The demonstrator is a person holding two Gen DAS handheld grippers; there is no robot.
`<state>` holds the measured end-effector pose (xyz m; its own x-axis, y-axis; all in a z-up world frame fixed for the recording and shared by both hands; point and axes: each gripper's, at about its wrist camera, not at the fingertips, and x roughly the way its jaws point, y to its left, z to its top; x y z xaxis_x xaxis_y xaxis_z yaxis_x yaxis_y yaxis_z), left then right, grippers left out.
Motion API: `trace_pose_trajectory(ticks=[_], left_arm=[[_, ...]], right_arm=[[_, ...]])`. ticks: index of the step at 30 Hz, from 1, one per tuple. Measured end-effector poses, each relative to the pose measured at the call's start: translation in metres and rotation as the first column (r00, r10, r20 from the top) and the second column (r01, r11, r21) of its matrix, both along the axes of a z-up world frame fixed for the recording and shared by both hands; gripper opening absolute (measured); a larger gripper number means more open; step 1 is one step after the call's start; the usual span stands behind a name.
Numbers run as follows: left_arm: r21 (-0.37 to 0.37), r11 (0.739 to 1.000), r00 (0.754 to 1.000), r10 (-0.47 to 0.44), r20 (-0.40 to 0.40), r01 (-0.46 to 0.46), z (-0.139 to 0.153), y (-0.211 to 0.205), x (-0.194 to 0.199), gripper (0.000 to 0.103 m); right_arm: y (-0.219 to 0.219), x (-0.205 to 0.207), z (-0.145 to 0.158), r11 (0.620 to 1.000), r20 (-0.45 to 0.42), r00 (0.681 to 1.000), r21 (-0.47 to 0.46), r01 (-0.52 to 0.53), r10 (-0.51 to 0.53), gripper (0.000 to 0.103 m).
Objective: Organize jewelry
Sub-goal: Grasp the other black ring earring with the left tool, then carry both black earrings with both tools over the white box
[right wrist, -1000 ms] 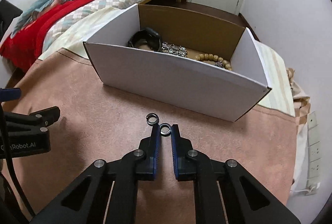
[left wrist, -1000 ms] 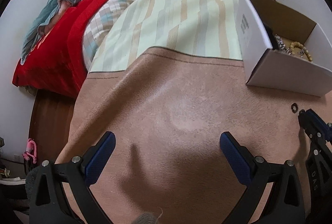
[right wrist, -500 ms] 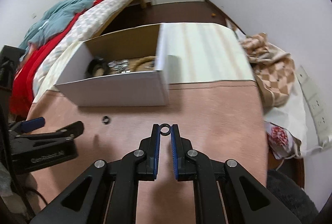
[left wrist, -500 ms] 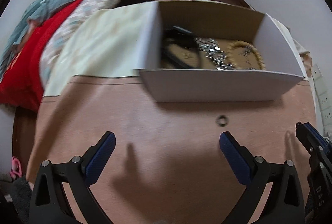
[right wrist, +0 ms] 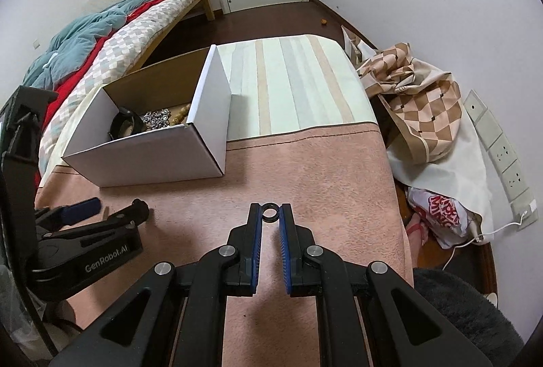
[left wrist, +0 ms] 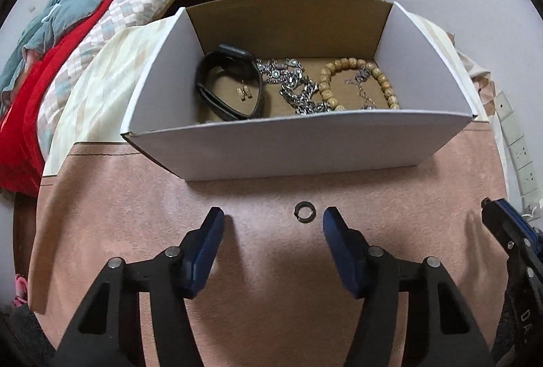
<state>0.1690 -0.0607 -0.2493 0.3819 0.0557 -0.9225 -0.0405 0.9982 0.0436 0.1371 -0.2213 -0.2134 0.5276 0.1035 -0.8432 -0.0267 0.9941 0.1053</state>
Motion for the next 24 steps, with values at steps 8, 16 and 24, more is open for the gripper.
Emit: trace_pose_trajectory(ticks=[8, 16, 24], left_arm=[[-0.027, 0.999, 0.999, -0.025, 0.020, 0.026, 0.002, -0.006, 0.001, 0.021], [-0.059, 0.997, 0.999, -0.039, 0.032, 0.041, 0.007, -0.002, -0.002, 0.010], [-0.111, 0.993, 0.996, -0.040, 0.078, 0.049, 0.049, 0.015, -0.019, 0.010]], right_arm=[[0.002, -0.001, 0.000, 1.000, 0.000, 1.000, -0.003, 0.001, -0.001, 0.011], [0.002, -0.004, 0.010, 1.000, 0.021, 1.000, 0.000, 0.009, -0.009, 0.011], [0.008, -0.005, 0.037, 0.999, 0.063, 0.998, 0.045, -0.008, 0.006, 0.010]])
